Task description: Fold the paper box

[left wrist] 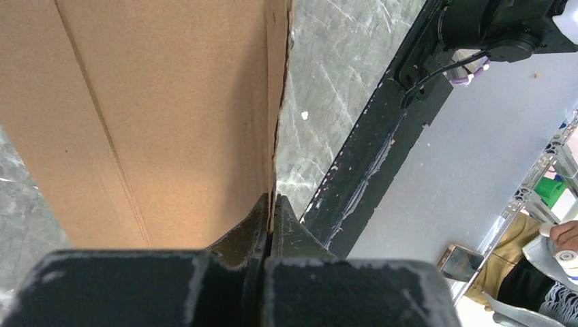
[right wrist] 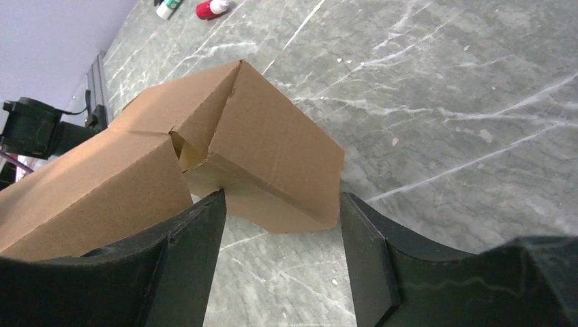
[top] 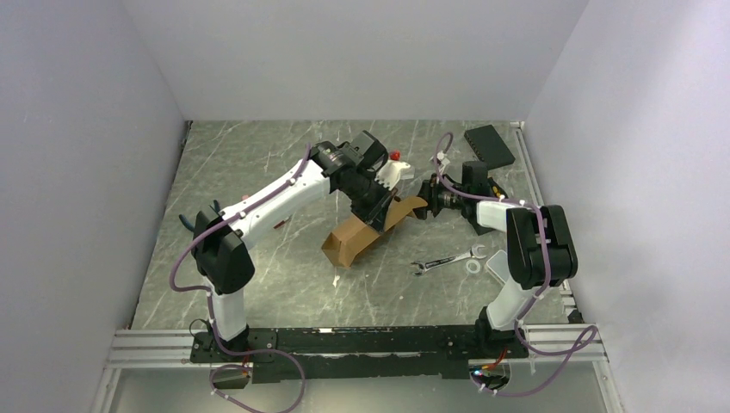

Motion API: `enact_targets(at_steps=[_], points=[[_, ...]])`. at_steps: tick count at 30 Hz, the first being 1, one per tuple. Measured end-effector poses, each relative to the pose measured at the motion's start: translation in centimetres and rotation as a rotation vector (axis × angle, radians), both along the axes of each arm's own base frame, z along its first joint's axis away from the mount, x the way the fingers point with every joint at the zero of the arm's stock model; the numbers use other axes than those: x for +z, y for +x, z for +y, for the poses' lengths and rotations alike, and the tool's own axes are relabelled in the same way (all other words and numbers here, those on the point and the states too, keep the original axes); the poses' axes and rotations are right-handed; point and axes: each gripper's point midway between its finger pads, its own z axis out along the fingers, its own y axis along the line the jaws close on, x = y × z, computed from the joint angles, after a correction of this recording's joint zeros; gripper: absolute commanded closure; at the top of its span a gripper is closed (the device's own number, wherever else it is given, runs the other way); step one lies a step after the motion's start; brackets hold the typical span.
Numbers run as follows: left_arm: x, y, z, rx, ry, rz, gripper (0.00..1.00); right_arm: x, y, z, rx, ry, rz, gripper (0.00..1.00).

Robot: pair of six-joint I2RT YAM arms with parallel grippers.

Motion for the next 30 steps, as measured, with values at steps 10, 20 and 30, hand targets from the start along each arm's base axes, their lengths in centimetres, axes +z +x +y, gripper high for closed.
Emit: enact_targets(at_steps=[10,20,30], points=[[-0.1,0.0,0.3,-0.01,0.005,-0.003,1.0,0.0,0.2,0.1,0.023,-0.027,-0.037,0.33],[0.6,1.3,1.0,0.017,-0.06,0.035,1.0,-1.1,-0.4,1.3,0.065,-0.032,-0.034,0.41],[1.3,2.2,2.2,0.035,-0.132,0.086,1.0,-0.9,0.7,2.3,0.06,-0.031,-0.083,0.48]])
